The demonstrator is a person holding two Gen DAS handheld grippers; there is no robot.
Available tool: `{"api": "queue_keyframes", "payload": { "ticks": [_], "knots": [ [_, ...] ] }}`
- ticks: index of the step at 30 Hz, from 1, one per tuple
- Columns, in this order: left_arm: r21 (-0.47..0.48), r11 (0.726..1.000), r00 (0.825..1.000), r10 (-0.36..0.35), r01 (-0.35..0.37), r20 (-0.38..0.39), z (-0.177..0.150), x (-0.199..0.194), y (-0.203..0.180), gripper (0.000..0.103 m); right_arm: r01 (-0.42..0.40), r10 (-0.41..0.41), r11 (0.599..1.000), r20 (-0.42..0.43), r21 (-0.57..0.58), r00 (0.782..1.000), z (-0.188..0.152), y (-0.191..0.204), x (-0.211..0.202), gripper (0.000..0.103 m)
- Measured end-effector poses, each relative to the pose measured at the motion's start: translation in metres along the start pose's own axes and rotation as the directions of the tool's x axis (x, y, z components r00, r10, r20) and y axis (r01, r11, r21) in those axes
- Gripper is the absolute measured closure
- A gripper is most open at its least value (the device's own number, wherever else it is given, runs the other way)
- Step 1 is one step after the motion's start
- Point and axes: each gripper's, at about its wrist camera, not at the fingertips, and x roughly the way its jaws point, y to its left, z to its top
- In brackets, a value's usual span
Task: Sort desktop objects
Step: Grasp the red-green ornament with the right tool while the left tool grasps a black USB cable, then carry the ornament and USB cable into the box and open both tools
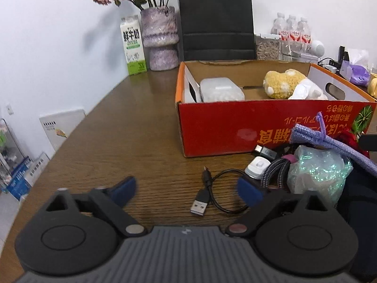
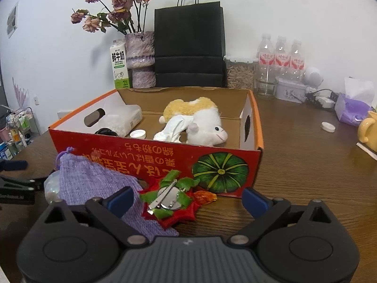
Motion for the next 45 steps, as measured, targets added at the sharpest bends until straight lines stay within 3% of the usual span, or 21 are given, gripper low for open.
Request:
{"api": "queue_keyframes", "payload": {
  "ticks": [5,7,9,10,12,28,35,45],
  "knots": [
    [-0.036,0.998,0.999,-0.042,0.042,-0.014,-0.002,0.005,0.0,0.051,-0.016,0.016,1.0,-0.02,0.016,1.0,0.004,0.001,0.011,0.014],
    [-0.041,0.997,0.997,-0.071,0.07,-0.012,-0.001,0.005,-0.001,0.074,-0.023,0.024,1.0,-0.033,0.021,0.999,0.002,0.003,0.016,0.015],
    [-0.041,0.996,0.997,-0.081,0.08,-0.014,0.0,0.004,-0.004,0.089,-0.029,0.031,0.999,-0.05,0.033,0.998,-0.001,0.002,0.018,0.029],
    [-0.045,0.996,0.997,-0.076,0.075,-0.013,0.0,0.004,-0.005,0.09,-0.038,0.04,0.998,-0.053,0.04,0.998,-0.002,0.001,0.018,0.036],
    [-0.045,0.997,0.998,-0.067,0.067,-0.01,0.0,0.004,-0.007,0.091,-0.057,0.06,0.997,-0.054,0.051,0.997,-0.004,-0.002,0.015,0.059],
    [-0.075,0.996,0.995,-0.037,0.044,0.095,0.009,-0.029,-0.003,0.091,-0.095,0.093,0.995,0.043,0.042,0.995,-0.001,-0.004,-0.02,0.061],
    [-0.071,0.997,0.974,0.004,0.013,0.226,0.027,-0.061,0.001,0.091,-0.097,0.095,0.995,0.111,0.015,0.989,0.01,-0.003,-0.042,0.061],
    [-0.058,0.996,0.938,-0.038,0.062,0.343,0.07,-0.063,-0.014,0.091,-0.097,0.1,0.995,0.191,-0.026,0.977,0.044,0.001,-0.043,0.061]
  ]
}}
